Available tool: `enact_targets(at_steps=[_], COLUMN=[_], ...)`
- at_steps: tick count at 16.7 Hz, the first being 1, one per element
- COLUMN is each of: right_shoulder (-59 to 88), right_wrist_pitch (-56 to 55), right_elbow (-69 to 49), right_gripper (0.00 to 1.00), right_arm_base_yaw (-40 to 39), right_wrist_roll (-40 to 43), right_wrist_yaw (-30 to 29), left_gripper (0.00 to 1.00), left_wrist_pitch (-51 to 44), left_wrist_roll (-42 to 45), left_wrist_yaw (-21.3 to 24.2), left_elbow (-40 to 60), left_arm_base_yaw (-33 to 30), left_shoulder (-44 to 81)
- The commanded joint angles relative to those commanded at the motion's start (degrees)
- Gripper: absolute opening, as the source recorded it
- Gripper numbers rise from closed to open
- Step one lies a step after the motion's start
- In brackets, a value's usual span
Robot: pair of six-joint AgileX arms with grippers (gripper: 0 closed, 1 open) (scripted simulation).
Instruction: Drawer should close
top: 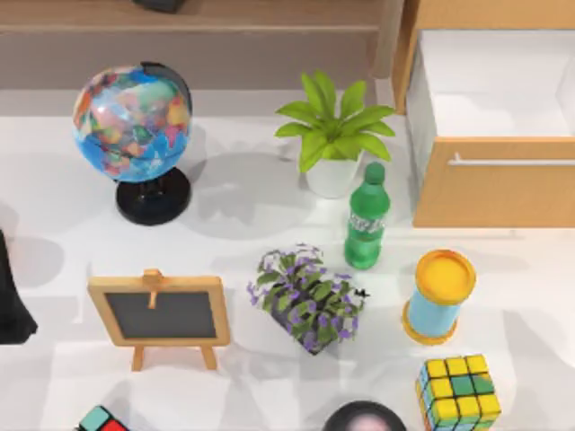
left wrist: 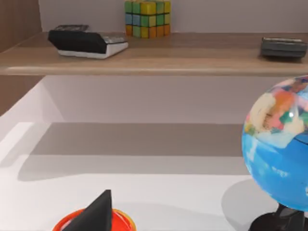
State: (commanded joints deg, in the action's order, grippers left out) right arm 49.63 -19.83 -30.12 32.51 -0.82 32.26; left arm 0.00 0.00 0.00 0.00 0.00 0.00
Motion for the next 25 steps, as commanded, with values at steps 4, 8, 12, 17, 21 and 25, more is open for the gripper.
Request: enact_targets(at_steps=[4, 8, 12, 17, 21, 25], right_shoulder=[0.9, 6.4, 17.4, 34.9, 49.1, 60.2], right_wrist_pitch=[-3.6, -15.4, -30.9, -51.9, -67.2, -77.5], right_elbow=[0.4, 4.6, 11.9, 18.3, 19.5, 18.7], right_gripper=[1.0, 1.0, 1.0, 1.0, 1.0, 1.0], right_arm_base_yaw=[-3.3, -12.4, -23.4, -36.5, -44.8, -50.3], right_wrist_roll=[3.4, 15.2, 32.7, 57.0, 74.6, 86.2], right_wrist_yaw=[-3.0, -12.6, -24.6, -39.1, -48.2, -53.0], left_gripper=[1.0, 1.0, 1.0, 1.0, 1.0, 1.0], left_wrist_pitch=[0.0, 0.0, 0.0, 0.0, 0.0, 0.0], left_wrist_roll=[0.0, 0.0, 0.0, 0.0, 0.0, 0.0], left_wrist_yaw=[0.0, 0.0, 0.0, 0.0, 0.0, 0.0], left_elbow=[0.0, 0.0, 0.0, 0.0, 0.0, 0.0], left_arm_base_yaw=[0.0, 0.0, 0.0, 0.0, 0.0, 0.0], left_shoulder=[0.0, 0.0, 0.0, 0.0, 0.0, 0.0])
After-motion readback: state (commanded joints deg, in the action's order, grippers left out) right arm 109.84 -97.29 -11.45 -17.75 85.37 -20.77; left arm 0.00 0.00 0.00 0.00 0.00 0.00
